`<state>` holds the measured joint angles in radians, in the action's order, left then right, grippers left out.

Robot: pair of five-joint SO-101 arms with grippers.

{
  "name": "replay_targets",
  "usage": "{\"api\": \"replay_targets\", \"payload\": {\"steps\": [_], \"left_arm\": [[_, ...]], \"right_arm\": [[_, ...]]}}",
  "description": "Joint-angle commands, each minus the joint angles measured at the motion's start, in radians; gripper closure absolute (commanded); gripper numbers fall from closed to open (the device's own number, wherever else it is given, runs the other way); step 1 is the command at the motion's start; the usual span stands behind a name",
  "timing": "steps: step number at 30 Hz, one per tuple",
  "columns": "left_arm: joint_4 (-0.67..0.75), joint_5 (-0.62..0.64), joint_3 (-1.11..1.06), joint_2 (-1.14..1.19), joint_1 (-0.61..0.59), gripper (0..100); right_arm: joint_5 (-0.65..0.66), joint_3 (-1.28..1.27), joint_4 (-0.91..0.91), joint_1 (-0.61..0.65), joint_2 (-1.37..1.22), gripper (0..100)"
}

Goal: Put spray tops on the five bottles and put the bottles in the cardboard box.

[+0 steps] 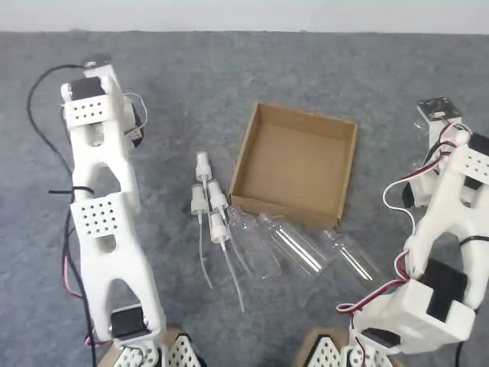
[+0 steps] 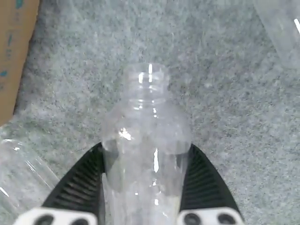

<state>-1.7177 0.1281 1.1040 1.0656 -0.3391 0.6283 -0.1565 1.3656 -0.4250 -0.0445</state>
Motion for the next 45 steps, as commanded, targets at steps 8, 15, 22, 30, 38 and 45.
{"api": "replay_targets", "payload": {"steps": [8,15,22,30,38,45], "left_arm": [[-0.040,-0.250,-0.305,-0.354,0.014,99],[0.133,-0.310,-0.855,-0.698,0.068,99],[0.528,-0.299,-1.526,-1.023,0.201,99],[0.658,-0.247,-1.765,-1.126,0.255,98],[0.667,-0.253,-1.802,-1.138,0.259,83],[0.589,-0.287,-1.721,-1.138,0.253,82]], "right_arm": [[0.011,0.006,-0.013,-0.012,0.071,97.5],[0.018,-0.028,-0.042,-0.012,0.070,97.6],[0.066,-0.184,-0.208,-0.077,0.074,97.5],[0.066,-0.227,-0.237,-0.116,0.070,97.3],[0.066,-0.302,-0.285,-0.114,0.070,81.8],[0.068,-0.318,-0.291,-0.114,0.073,74.8]]}}
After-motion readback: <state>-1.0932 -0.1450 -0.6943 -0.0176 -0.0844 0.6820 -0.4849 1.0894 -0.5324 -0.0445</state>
